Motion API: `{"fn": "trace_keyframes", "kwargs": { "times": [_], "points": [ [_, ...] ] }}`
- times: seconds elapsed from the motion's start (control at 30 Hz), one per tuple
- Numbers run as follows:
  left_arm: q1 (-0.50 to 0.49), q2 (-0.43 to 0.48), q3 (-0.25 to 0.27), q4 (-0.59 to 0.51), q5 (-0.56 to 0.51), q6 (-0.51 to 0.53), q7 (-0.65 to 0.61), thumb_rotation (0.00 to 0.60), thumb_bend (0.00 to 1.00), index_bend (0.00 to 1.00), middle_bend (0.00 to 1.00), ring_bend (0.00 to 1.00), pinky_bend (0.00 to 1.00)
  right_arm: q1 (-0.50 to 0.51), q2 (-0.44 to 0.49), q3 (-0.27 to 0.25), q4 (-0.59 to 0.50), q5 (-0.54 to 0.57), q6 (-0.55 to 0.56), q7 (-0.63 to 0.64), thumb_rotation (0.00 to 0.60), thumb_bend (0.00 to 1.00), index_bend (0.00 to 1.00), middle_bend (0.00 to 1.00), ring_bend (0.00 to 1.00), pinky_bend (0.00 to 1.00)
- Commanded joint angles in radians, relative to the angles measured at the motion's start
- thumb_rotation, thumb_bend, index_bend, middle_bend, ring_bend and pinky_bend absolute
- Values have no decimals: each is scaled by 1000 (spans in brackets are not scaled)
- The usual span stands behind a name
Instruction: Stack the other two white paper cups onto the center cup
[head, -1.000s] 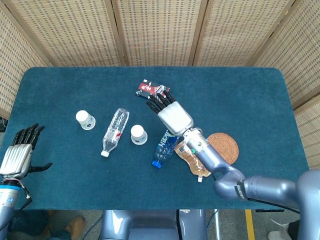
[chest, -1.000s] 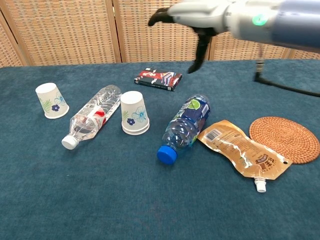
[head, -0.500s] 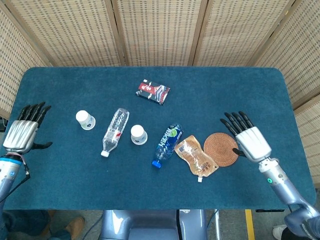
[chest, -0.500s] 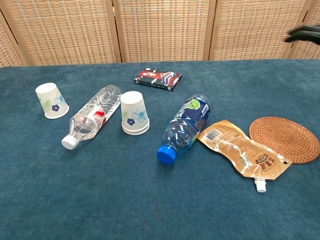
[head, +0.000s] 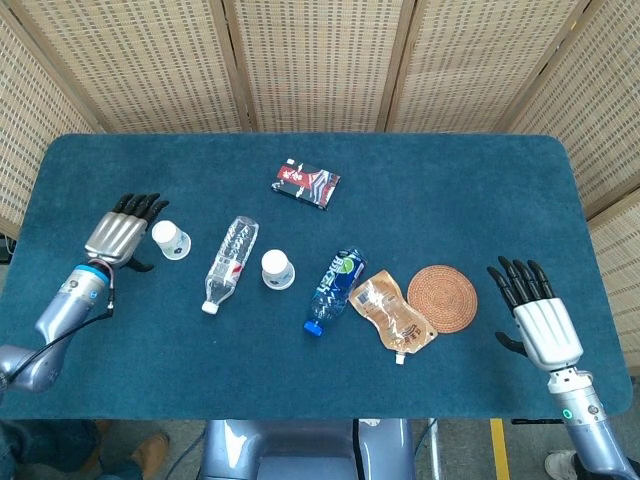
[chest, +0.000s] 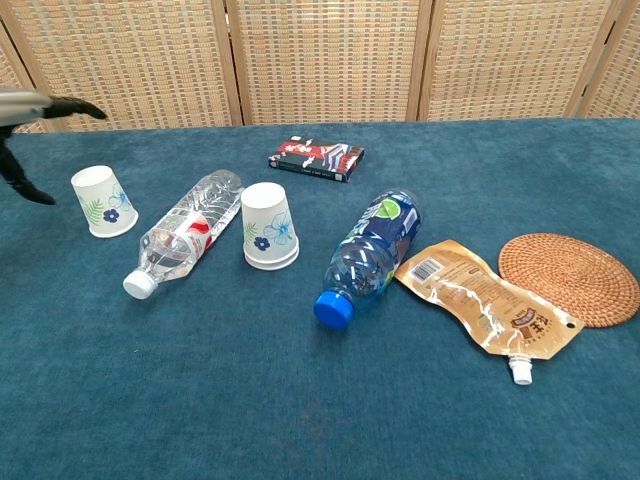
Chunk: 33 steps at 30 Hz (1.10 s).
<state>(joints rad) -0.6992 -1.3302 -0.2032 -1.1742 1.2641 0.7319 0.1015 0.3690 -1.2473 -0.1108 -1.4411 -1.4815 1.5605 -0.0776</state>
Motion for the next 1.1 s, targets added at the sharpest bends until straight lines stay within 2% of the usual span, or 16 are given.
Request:
{"fn": "trace_keyframes", "kwargs": {
  "times": [0.03,0.13,0.23,0.5,0.6,0.7,0.93,1.1],
  "points": [
    [-53,-83,0,109,-12,-58,-41,600,9,43,0,5,27,-6,2,11,2,1,-6,4,600,0,0,0,0,0],
    [-89,-157,-8,230,-34,-108,-85,600,37,84,2,33,79,-11,4,29,9,12,-35,34,600,0,0,0,0,0],
    [-107,-196,-5,296,-28,-124,-124,600,76,137,38,73,127,-15,3,42,13,4,-45,38,600,0,0,0,0,0],
    [-129,-246,3,393,-30,-153,-169,600,188,348,222,247,305,-31,0,71,18,-6,-61,42,600,0,0,0,0,0],
    [-129,-254,2,408,-26,-147,-203,600,225,467,321,337,349,-37,0,83,18,-11,-62,44,600,0,0,0,0,0],
    [-127,-253,6,418,-18,-132,-212,600,275,523,368,378,366,-43,-2,92,16,-17,-62,44,600,0,0,0,0,0],
    [-114,-191,1,342,-2,-75,-226,600,306,541,381,389,376,-55,0,107,9,-31,-60,44,600,0,0,0,0,0],
    [-103,-100,-18,196,18,-5,-235,600,299,539,381,389,376,-63,6,118,0,-39,-61,49,600,0,0,0,0,0]
  ]
}}
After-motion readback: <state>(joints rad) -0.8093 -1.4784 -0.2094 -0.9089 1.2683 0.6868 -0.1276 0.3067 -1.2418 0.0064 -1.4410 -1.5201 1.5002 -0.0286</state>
